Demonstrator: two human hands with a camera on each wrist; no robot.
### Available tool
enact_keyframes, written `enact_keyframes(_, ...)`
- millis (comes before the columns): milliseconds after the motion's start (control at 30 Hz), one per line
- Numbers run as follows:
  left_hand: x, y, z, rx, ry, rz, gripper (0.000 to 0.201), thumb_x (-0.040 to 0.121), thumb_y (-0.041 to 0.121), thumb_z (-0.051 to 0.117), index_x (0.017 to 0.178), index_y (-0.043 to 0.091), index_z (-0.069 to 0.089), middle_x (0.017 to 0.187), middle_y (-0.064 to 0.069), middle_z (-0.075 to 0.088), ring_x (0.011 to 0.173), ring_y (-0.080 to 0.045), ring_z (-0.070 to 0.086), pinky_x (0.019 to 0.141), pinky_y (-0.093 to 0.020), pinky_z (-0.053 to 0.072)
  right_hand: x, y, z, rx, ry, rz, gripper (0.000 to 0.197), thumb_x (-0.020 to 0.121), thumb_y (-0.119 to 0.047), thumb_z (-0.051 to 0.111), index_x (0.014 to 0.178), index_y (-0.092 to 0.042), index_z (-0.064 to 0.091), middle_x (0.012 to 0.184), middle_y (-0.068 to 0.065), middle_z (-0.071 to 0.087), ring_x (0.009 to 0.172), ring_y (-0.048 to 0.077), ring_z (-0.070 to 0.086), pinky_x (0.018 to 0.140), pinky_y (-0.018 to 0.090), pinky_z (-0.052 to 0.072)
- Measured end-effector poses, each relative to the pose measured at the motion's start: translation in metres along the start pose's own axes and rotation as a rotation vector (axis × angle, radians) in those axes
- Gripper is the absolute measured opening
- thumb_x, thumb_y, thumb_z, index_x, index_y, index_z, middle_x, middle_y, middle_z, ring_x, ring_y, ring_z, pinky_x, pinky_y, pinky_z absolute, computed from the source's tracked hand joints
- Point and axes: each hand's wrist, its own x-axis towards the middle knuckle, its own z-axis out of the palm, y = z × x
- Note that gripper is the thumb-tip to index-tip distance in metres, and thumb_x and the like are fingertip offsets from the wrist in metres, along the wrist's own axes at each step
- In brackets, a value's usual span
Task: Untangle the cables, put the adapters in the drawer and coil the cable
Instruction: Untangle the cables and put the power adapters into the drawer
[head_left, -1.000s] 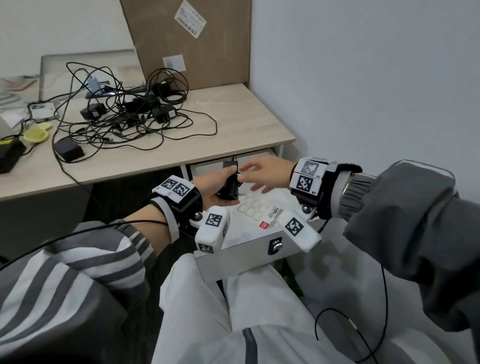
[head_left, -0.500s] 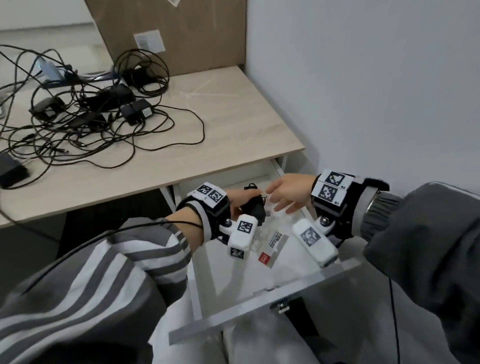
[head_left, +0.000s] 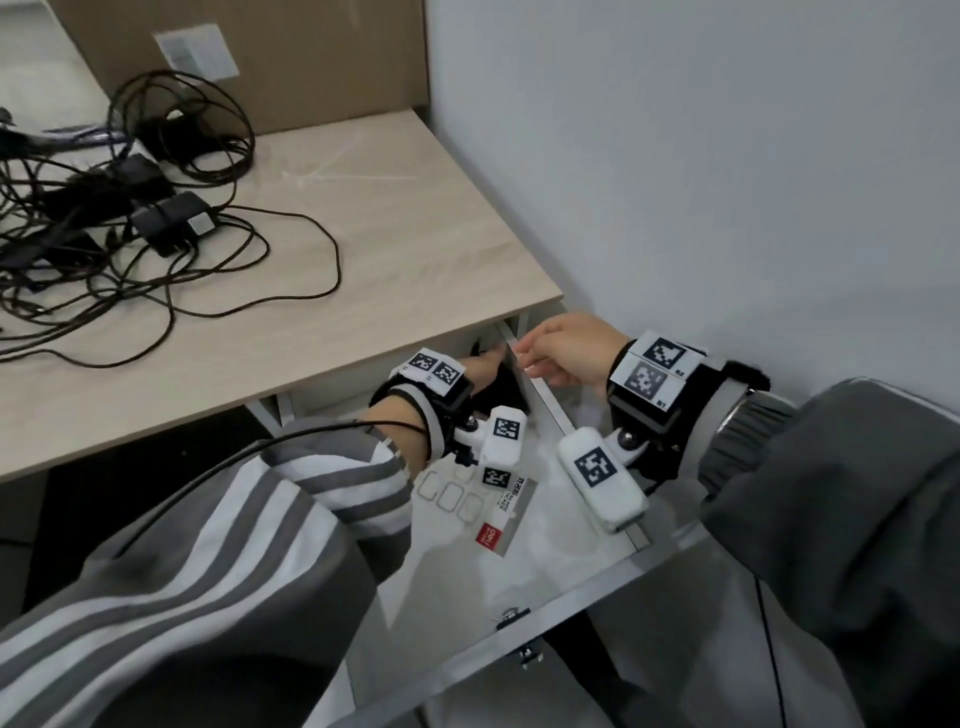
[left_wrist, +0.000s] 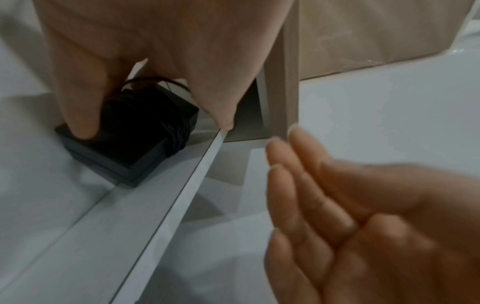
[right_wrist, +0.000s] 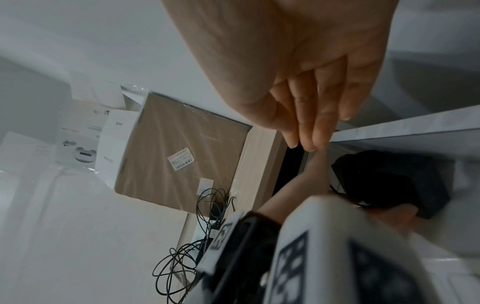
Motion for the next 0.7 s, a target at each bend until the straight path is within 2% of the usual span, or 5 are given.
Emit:
enact_keyframes(67, -0.003, -0.005, -0.005, -0.022, 0.024, 0.005, 0.07, 0.093, 0.065, 0.02, 0.123, 0.01, 0.05, 0.112, -0.015, 0.06, 0.088, -0.034, 0.063, 0.074, -0.039, 0.051, -0.002, 0.0, 0.0, 0.019, 0.038, 0.001, 0.022, 0.092, -0.005, 0.049, 0.076, -0.016, 0.062, 0.084, 0.004, 0.066, 0.067, 0.011, 0.059, 0.058, 0.018, 0.042)
enact_keyframes(200, -0.024, -0.02, -0.025, -0.148, 0.024, 0.058, 0.069, 0.096, 0.058, 0.031, 0.143, 0.008, 0.036, 0.143, -0.02, 0.041, 0.125, -0.038, 0.047, 0.1, -0.049, 0.044, -0.007, -0.005, 0.002, 0.029, 0.081, -0.001, 0.019, 0.091, -0.006, 0.052, 0.078, -0.016, 0.062, 0.083, 0.004, 0.065, 0.063, 0.008, 0.057, 0.055, 0.016, 0.042)
enact_keyframes(300, -0.036, -0.031, -0.036, -0.228, 0.034, 0.084, 0.067, 0.096, 0.053, 0.039, 0.145, 0.008, 0.032, 0.147, -0.015, 0.034, 0.119, -0.03, 0.044, 0.101, -0.049, 0.042, -0.014, -0.013, 0.007, 0.03, 0.082, -0.019, 0.023, 0.093, -0.005, 0.048, 0.077, -0.014, 0.06, 0.077, 0.003, 0.063, 0.062, 0.008, 0.055, 0.056, 0.018, 0.04)
enact_keyframes(533, -0.1, -0.037, -0.076, -0.134, -0.139, 0.165, 0.02, 0.096, 0.027, 0.051, 0.107, 0.01, 0.055, 0.097, -0.007, 0.064, 0.079, -0.017, 0.059, 0.074, -0.029, 0.047, -0.029, -0.051, 0.033, 0.012, 0.067, -0.156, 0.024, 0.094, -0.006, 0.046, 0.076, -0.013, 0.061, 0.074, 0.002, 0.064, 0.058, 0.007, 0.055, 0.045, 0.014, 0.036)
enact_keyframes(700, -0.15, -0.036, -0.143, -0.19, -0.007, 0.361, 0.023, 0.096, 0.018, 0.051, 0.113, 0.004, 0.058, 0.091, -0.005, 0.067, 0.078, -0.015, 0.062, 0.07, -0.023, 0.047, -0.026, -0.115, 0.066, -0.002, 0.024, -0.268, 0.022, 0.094, -0.01, 0.048, 0.078, -0.016, 0.062, 0.078, -0.001, 0.066, 0.065, 0.008, 0.059, 0.058, 0.019, 0.042)
